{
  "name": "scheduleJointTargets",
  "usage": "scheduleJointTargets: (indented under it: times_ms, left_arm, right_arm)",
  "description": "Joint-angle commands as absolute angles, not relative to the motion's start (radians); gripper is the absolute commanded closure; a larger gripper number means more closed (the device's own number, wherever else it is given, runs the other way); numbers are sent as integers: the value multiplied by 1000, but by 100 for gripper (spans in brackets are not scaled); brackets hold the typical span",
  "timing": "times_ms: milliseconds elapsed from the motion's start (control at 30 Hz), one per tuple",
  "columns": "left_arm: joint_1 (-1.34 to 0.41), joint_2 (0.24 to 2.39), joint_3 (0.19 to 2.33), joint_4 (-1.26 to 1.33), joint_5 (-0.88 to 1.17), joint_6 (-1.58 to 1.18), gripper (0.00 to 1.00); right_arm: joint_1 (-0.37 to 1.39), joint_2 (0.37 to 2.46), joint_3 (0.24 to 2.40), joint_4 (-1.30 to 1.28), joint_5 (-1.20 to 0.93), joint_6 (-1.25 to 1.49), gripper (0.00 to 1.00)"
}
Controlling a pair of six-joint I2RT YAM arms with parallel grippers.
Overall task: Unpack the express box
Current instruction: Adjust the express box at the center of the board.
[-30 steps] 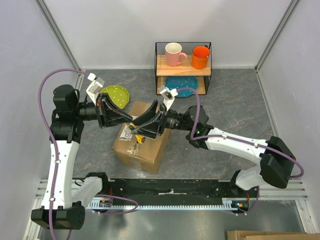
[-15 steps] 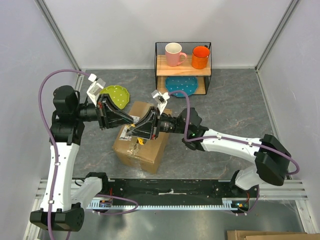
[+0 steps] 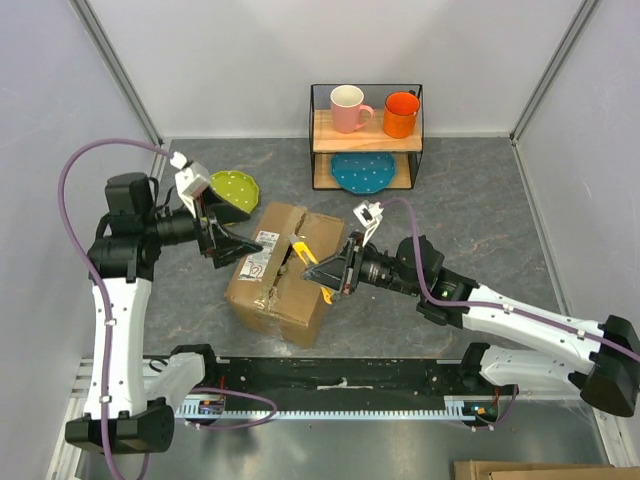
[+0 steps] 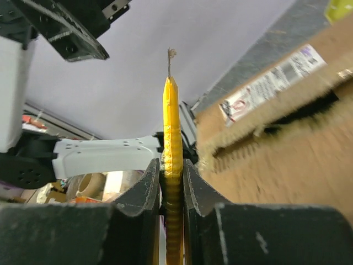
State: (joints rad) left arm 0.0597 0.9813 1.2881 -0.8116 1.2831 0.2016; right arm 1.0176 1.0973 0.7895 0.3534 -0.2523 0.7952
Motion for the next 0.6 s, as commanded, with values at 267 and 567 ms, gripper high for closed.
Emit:
scheduleJointTargets:
  times_ms: [267,567]
  left_arm:
    - [63,750,1008,-1112,766,978,2]
    - [64,658,899,-1051,395,1132,5]
  right_arm:
    - [1017,954,701,144,-17,813,100]
    - [1017,937,690,-44,357,792,100]
